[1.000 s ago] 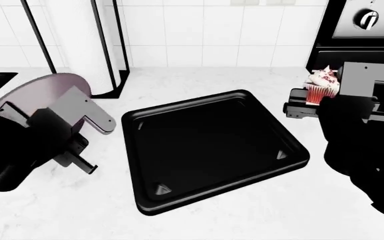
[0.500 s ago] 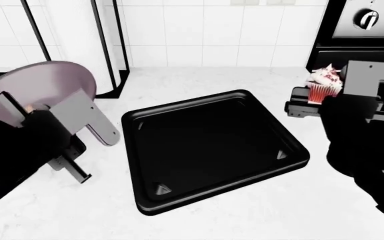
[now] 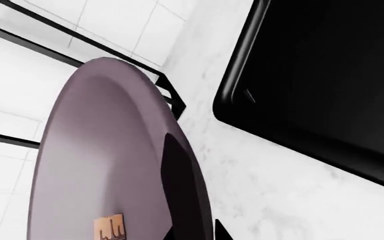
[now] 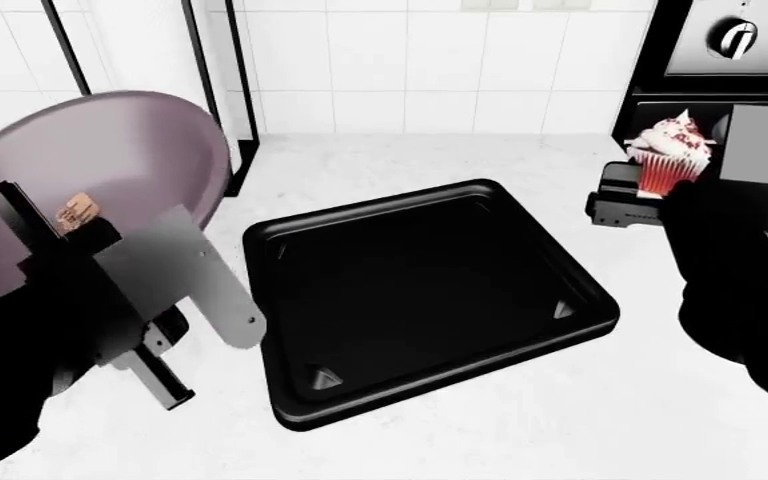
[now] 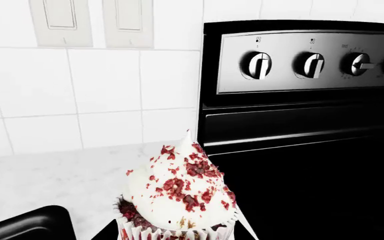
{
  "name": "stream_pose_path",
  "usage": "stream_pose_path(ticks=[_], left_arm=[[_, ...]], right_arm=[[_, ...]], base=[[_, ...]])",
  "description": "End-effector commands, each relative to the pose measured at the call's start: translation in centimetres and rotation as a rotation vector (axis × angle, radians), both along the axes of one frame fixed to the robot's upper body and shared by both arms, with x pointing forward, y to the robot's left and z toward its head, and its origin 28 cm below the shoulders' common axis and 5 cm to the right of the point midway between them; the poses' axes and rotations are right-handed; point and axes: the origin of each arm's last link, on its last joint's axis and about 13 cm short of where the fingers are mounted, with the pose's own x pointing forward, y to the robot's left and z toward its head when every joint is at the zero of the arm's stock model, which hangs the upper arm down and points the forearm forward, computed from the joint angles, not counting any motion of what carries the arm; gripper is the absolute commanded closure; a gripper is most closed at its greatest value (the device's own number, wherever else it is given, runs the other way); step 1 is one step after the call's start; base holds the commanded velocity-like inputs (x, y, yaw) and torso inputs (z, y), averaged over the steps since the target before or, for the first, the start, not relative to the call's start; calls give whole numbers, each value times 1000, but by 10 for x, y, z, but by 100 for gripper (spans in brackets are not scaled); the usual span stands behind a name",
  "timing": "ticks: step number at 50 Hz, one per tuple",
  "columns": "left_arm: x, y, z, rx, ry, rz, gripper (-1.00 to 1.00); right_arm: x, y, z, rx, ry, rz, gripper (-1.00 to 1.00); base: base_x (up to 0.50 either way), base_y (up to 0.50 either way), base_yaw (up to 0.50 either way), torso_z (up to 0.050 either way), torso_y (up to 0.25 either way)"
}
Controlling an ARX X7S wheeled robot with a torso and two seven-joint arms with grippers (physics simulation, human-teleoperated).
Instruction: Pick up the bowl with cake and place it on the tray. Pick up the cupcake and place it on the tray.
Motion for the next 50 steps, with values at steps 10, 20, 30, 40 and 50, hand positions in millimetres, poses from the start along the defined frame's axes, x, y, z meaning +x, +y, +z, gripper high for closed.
stream_pose_path(ticks=[10,20,30,40,50], left_arm=[[-9,-24,10,71,-76,-134,100],[2,-37,18,55,-78,-218,100],[9,-50,22,26,-47,-301,100],[16,-63,17,17,-14,-382,100],[21,-71,12,32,12,-436,100]], right_arm=[[-8,-5,5,-21,-15,-20,100],[-11,-8,4,-13,-20,-31,100],[-9,-8,2,-12,-18,-30,100],[-8,-9,2,-19,-23,-45,100],[-6,-9,0,-21,-24,-50,100]], base=[[0,0,0,0,1],[0,0,0,2,0],[0,0,0,0,1],[0,0,0,0,1],[0,0,0,0,1]])
